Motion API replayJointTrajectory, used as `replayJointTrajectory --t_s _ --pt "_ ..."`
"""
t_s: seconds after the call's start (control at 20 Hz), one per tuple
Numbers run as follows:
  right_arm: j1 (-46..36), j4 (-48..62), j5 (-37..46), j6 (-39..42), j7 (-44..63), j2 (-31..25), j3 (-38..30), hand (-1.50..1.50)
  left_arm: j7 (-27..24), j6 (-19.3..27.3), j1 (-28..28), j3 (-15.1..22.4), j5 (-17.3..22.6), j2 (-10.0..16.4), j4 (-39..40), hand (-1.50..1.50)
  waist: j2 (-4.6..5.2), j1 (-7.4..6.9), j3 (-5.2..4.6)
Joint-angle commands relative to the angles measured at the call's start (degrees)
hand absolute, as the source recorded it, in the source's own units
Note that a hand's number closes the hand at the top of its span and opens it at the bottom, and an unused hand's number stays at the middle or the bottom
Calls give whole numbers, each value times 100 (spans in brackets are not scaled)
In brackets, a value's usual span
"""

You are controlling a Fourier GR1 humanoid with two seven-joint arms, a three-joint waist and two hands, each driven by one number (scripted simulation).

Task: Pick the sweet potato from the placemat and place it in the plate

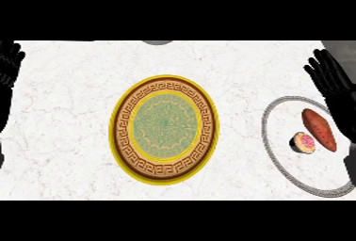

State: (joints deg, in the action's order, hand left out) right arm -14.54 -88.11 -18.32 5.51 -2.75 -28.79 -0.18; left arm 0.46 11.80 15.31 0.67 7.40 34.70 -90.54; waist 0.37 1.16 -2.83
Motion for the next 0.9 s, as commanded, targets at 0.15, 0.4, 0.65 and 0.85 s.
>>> replayJointTrajectory --t_s 0.15,0.4,0.65,0.85 --pt "-519 532 -1041 392 958 155 -279 -150 136 -52 -126 400 72 -655 400 0 -9 -130 281" --pt "-691 -109 1774 1043 308 -1689 909 150 359 -149 -319 789 132 -947 524 0 77 -167 226" --pt "542 1239 1170 659 -976 -263 557 -150 484 -75 -189 941 -54 -1324 689 0 -21 -100 289" --pt "747 1526 2188 232 -1981 -528 546 -150 148 -111 -81 840 -175 -1482 1231 0 -25 -85 285"
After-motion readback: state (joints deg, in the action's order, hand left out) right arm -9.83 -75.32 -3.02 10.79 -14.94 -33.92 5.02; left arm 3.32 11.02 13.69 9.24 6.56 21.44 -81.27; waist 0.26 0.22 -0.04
